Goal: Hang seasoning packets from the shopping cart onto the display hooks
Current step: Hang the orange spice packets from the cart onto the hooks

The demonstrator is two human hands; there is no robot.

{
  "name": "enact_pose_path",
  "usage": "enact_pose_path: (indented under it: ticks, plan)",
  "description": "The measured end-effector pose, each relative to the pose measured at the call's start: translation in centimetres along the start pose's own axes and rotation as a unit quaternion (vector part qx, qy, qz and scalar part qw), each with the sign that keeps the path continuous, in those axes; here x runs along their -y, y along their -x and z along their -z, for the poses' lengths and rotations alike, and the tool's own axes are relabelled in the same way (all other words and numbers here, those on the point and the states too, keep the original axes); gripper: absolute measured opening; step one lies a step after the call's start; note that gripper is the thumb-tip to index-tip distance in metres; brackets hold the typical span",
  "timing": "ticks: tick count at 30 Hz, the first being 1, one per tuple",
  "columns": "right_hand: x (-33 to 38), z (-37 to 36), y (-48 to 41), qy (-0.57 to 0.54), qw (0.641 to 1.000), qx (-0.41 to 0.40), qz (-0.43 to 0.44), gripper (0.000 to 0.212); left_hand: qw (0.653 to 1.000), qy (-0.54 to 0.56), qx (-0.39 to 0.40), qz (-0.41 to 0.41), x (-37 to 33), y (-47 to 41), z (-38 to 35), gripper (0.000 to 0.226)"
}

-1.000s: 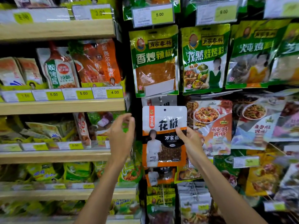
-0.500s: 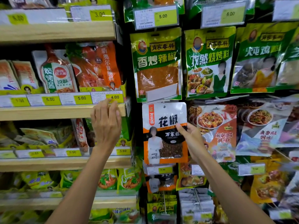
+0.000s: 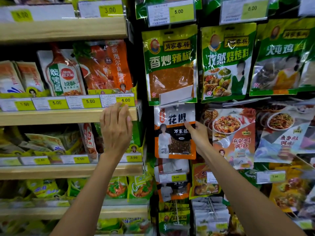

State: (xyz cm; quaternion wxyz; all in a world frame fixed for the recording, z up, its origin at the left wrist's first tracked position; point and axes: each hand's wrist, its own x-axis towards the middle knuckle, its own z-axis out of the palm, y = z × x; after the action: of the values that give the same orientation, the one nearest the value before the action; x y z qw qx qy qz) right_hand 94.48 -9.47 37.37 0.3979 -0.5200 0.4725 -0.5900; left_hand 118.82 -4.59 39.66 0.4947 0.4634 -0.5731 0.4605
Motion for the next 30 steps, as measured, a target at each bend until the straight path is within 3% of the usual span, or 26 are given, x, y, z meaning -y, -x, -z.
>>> enact_pose_path:
  ticks: [10, 14, 17, 23, 26, 30]
  plan:
    - [-0.6, -1.1, -3.0, 0.105, 0.994, -0.039, -0.007, 0.043, 1.0, 0.004, 0.03, -0.003, 0.0, -0.1, 0.8, 0.026]
    - [-0.4, -0.2, 0.3, 0.159, 0.982, -0.079, 0.062, 0.041, 1.0, 0.011, 0.015, -0.009, -0.5, 0.1, 1.3, 0.028]
    - [-0.3, 0.7, 3.6, 0.162, 0.978, -0.058, 0.117, 0.034, 0.998, 0.043, 0.005, -0.037, -2.5, 0.8, 1.5, 0.03]
    - [-1.7, 6.7, 9.7, 0.184, 0.975, -0.061, 0.111, 0.025, 0.977, 0.179, 0.109, -0.027, -10.7, 5.1, 1.4, 0.029]
    - [-4.0, 12.2, 13.0, 0.225, 0.967, -0.09, 0.082, 0.024, 0.928, 0.285, 0.231, 0.063, -16.3, 8.2, 1.5, 0.033]
    - [-8.1, 20.4, 17.9, 0.256, 0.955, -0.149, 0.002, 0.025, 0.801, 0.414, 0.381, 0.206, -24.8, 12.8, 1.6, 0.033]
